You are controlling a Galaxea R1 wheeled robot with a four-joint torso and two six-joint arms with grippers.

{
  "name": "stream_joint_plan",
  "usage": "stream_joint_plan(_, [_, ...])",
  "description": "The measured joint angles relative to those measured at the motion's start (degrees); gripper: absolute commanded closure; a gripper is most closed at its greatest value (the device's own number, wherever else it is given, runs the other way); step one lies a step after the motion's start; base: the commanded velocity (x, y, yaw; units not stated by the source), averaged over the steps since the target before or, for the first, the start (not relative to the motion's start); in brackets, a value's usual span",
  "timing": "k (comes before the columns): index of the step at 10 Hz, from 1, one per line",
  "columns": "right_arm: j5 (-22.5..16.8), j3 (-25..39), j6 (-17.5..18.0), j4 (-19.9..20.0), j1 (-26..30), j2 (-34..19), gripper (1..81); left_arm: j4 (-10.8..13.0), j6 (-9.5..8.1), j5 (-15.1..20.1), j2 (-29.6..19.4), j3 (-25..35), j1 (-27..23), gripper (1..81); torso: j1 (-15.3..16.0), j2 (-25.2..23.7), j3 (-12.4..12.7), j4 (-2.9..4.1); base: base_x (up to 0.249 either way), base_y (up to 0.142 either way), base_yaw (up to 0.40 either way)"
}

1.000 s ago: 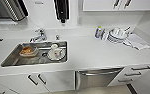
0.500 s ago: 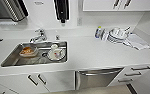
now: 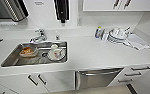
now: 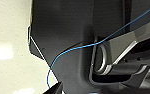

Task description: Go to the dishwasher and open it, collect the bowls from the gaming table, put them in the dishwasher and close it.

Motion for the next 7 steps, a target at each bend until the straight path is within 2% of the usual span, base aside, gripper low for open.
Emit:
stream_joint_plan(1, [4.00, -0.60, -1.87, -0.43, -2.71, 1.65, 1.0, 0.00, 0.55, -0.07, 0.39, 0.00, -0.57, 1.0, 0.00, 0.00, 0.02, 0.00, 0.000, 0.000, 0.000])
stream_joint_plan(2, [6.70, -0.28, -3.08, -3.32, -5.46, 2.61, 1.0, 0.00, 1.88, -0.18, 0.73, 0.00, -0.88, 1.0, 0.00, 0.00, 0.04, 0.00, 0.000, 0.000, 0.000])
stream_joint_plan(3, [8.74, 0.94, -3.72, -6.57, -7.28, 2.97, 1.0, 0.02, 2.16, -0.13, 0.76, 0.00, -1.04, 1.0, 0.00, -0.02, 0.04, 0.00, 0.000, 0.000, 0.000])
stream_joint_plan(4, [10.18, 2.67, -4.22, -9.30, -7.83, 3.55, 1.0, 0.55, 3.15, -0.11, 0.72, -0.02, -1.12, 1.0, 0.00, -0.02, 0.06, 0.00, 0.000, 0.000, 0.000])
stream_joint_plan(5, [11.42, 3.61, -4.52, -10.81, -7.72, 4.68, 1.0, 1.57, 3.17, -0.10, 0.76, -0.05, -1.17, 1.0, 0.00, -0.02, 0.06, 0.00, 0.000, 0.000, 0.000])
stream_joint_plan(7, [11.78, 3.11, -4.68, -11.47, -7.97, 6.69, 1.0, 4.74, 3.19, 0.37, 1.61, -0.16, -1.15, 1.0, 0.00, -0.02, 0.06, 0.00, 0.000, 0.000, 0.000])
